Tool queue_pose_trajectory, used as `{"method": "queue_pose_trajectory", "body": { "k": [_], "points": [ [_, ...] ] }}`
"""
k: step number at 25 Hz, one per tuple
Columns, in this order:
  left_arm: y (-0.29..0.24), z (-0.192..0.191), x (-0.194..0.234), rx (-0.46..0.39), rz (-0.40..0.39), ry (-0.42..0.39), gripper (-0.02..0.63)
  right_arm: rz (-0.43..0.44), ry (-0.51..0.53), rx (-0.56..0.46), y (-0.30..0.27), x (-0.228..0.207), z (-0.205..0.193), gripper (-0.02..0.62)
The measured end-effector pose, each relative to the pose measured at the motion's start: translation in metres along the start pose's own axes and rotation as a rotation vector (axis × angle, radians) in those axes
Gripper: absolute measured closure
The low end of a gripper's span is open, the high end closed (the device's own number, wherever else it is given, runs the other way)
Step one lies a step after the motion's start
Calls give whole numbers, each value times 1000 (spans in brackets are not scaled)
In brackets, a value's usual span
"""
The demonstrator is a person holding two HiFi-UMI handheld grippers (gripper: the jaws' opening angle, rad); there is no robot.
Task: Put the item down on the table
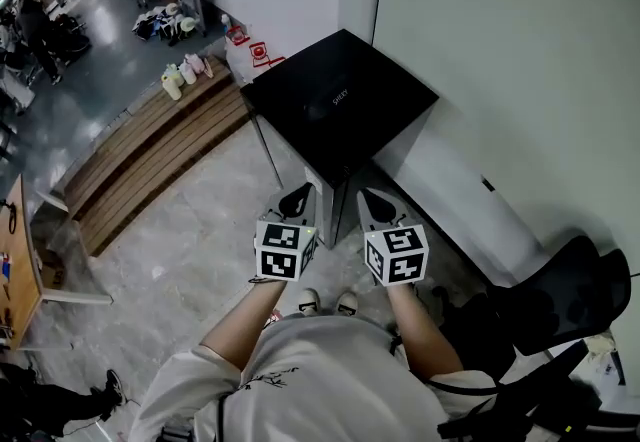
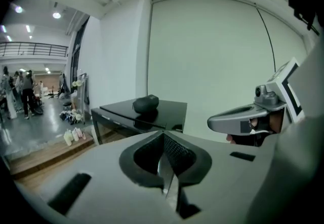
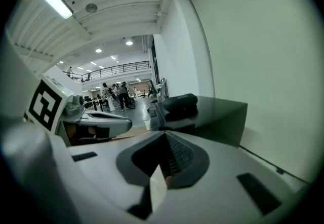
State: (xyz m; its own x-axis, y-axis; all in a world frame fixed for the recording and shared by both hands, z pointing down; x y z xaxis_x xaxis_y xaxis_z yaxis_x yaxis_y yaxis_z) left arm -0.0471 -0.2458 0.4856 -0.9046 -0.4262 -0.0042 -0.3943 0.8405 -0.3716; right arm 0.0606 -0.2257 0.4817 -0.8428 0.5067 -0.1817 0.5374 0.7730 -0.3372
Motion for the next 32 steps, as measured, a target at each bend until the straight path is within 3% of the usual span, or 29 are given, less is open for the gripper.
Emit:
{"method": "queue_pose_trajectory", "body": {
  "k": [3,7,32],
  "points": [
    [13,-23,-6,18,26,11,600,1,-66,33,9,10,-32,594],
    [29,-33,-10,20,38,11,600,-1,-75,50,14,22,-51,594],
    [37,-54,-4,38,38,38,600,13,-36,65,5,43,-47,594]
  ]
}}
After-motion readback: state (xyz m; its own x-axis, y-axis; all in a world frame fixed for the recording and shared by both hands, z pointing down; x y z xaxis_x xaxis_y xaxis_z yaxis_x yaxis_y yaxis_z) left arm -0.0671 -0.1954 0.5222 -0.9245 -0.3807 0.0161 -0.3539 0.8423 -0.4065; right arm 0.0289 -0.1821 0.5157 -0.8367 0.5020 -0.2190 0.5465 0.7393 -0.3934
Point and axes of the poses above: the fingertips, and each gripper's own axes: y backward along the fingers, x to its left, z out of its top, the point moved 1 cm from there along y, backward along the fingers, and after that the axes turned 6 degrees about z, right-handed, at the moved point
